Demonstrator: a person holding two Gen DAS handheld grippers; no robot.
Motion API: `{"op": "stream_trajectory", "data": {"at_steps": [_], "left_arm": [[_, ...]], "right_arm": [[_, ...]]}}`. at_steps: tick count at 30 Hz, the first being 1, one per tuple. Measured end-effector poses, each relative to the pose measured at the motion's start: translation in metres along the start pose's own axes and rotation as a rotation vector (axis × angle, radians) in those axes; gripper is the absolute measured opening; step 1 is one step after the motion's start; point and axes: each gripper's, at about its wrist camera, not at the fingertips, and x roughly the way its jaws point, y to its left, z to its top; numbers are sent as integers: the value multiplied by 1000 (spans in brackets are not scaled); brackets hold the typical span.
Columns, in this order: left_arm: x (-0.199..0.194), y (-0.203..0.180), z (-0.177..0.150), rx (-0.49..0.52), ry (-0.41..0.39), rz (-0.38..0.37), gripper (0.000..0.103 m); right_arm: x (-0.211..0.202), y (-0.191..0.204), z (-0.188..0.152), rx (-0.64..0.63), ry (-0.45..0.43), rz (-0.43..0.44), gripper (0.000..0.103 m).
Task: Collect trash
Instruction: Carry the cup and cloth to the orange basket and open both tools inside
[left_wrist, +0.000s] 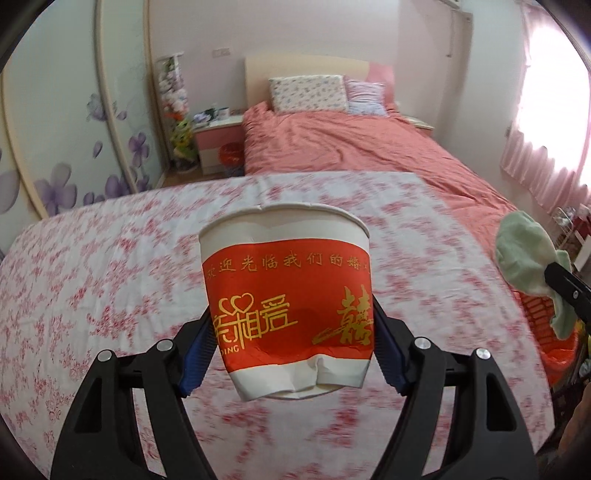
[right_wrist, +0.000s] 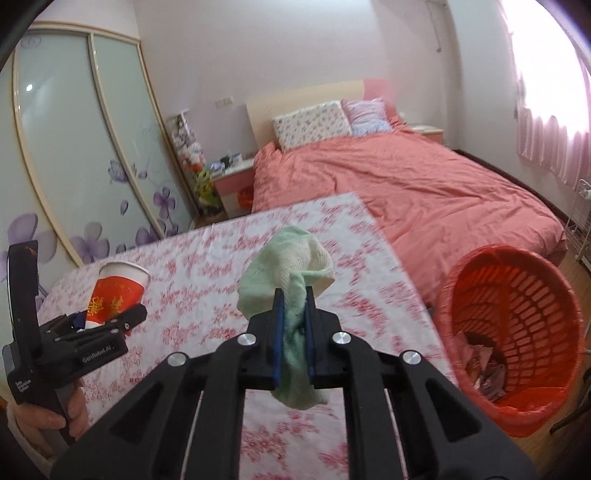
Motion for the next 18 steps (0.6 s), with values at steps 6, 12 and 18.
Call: {"op": "stream_trajectory", "data": {"at_steps": [6,12,18], "left_arm": [[-20,-45,5,68,-35,-62,74],[-29,-86,9,121,-48,-128,74],[-34,-132,13,178,-62,-206,74]], "right_arm": [[-33,-28,6,33,-62,-31,11],[-63,-64,8,76,-115,-71,11],[-84,-103,8,125,-154,-123,11]]}}
